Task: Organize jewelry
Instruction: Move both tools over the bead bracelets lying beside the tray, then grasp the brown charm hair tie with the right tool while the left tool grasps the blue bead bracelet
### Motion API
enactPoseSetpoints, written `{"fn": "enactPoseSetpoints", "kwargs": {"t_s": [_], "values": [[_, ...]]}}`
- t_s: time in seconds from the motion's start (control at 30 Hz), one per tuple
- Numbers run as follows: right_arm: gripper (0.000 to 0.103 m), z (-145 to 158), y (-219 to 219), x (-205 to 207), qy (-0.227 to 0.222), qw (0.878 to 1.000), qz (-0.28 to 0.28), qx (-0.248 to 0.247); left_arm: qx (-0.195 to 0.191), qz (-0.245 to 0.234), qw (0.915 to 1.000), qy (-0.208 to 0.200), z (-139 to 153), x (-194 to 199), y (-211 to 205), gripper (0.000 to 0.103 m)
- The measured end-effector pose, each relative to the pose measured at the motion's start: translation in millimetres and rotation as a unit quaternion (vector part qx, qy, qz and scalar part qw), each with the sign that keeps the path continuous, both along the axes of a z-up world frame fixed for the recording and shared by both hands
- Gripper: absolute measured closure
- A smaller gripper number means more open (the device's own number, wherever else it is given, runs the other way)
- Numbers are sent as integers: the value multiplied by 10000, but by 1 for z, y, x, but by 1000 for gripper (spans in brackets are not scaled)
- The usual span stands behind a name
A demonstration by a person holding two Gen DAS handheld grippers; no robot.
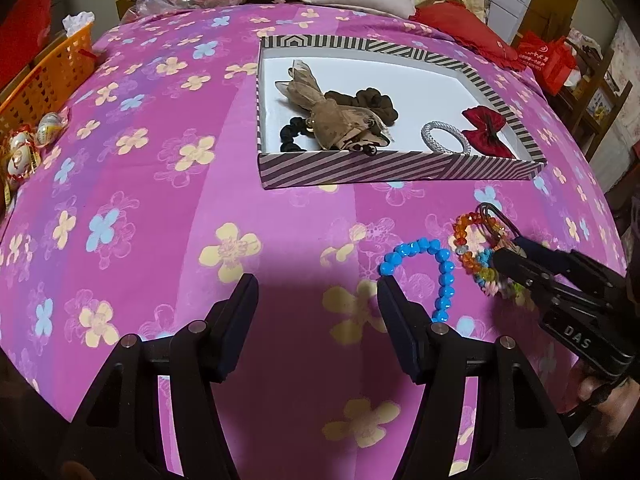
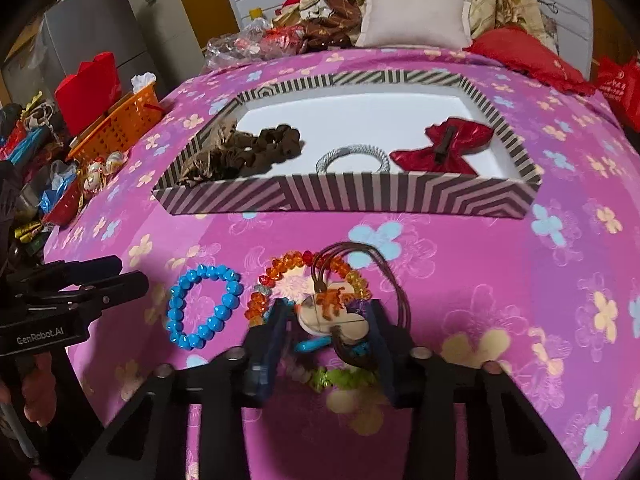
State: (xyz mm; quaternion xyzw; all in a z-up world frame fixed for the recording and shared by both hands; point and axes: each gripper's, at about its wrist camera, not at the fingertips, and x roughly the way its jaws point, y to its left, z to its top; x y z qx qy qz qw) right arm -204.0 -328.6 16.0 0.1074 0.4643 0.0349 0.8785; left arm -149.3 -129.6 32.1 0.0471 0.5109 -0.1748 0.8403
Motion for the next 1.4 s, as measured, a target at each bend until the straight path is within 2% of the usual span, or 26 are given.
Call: {"fn": "enactPoseSetpoints", "kwargs": {"t_s": [0.17,0.43,0.83,1.17,1.2,1.23,1.27,1.33,1.4], "values": [[70,0,0,-6,-111,9999,-14,6,9,-4,10000,51,-3,3,-2,41],[70,16,-14,-20,-341,9992,-210,-48,-41,-54,9999,90,-4,3,-7,41],[70,13,-45,-36,-245,9979,-605,1,53,-230,9995,219,-16,5,-26,41],[70,10,-43,-33,-254,9980,-582,34,114,-322,9994,28,-18,7,-34,42],[70,10,-43,-33,-251,9980,-582,34,96,-350,9993,1,-18,7,-35,45],[70,10,-43,-33,-245,9980,-585,35,113,-370,9992,-41,-18,7,-36,55],[70,10,-43,-33,-244,9980,-589,38,154,-378,9991,-75,-18,7,-37,59],[70,10,-43,-32,-240,9979,-594,38,181,-397,9990,-123,-18,8,-37,80],[70,10,-42,-32,-245,9979,-599,40,194,-387,9990,-139,-18,8,-37,91]]}}
